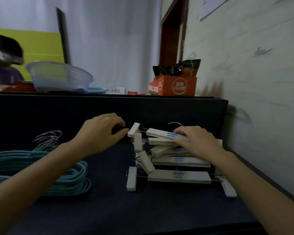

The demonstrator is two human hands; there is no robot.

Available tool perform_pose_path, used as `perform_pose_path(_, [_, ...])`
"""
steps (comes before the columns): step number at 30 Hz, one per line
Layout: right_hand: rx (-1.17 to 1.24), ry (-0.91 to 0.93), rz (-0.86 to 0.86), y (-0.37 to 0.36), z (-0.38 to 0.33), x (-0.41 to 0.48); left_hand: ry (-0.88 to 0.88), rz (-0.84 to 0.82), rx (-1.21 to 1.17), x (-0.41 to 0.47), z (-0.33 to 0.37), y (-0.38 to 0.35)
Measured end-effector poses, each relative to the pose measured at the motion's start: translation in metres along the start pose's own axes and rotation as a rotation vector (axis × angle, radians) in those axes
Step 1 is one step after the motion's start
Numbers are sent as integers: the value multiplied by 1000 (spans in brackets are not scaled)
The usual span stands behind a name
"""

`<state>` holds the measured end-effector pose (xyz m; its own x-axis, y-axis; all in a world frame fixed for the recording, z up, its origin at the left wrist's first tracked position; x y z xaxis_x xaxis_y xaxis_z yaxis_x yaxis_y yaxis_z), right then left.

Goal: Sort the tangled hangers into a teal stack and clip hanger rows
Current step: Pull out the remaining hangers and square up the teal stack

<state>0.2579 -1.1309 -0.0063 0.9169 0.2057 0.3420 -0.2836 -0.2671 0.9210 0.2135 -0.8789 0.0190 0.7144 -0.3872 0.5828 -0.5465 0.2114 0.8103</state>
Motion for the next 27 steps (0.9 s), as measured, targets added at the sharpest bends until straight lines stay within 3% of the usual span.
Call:
perform_pose_path(7, [-264,69,-49,-1,-10,-1,148,-5,29,-33,-25,10])
perform_pose_path(11, [-294,56,-79,7,-16,-2,210,-8,60,-54,-33,21])
perform_pose_path(19, [20,197,149,10,-70,-15,353,-16,-6,-114,-75,51])
perform_pose_path(27, [167,312,81,-14,-161,-15,387,-39,-28,-173,-146,72])
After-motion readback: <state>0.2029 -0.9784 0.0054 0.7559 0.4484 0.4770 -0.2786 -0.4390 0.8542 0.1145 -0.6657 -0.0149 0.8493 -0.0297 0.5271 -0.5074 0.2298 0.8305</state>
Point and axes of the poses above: each hand's wrist, its own x-axis towards the middle knuckle, its own y-axis out of the back of the hand, z = x × y, the point moved 3 cm from there along x, towards the middle knuckle, and after that the axes turned 8 degrees about -y, right-handed, at the moved point
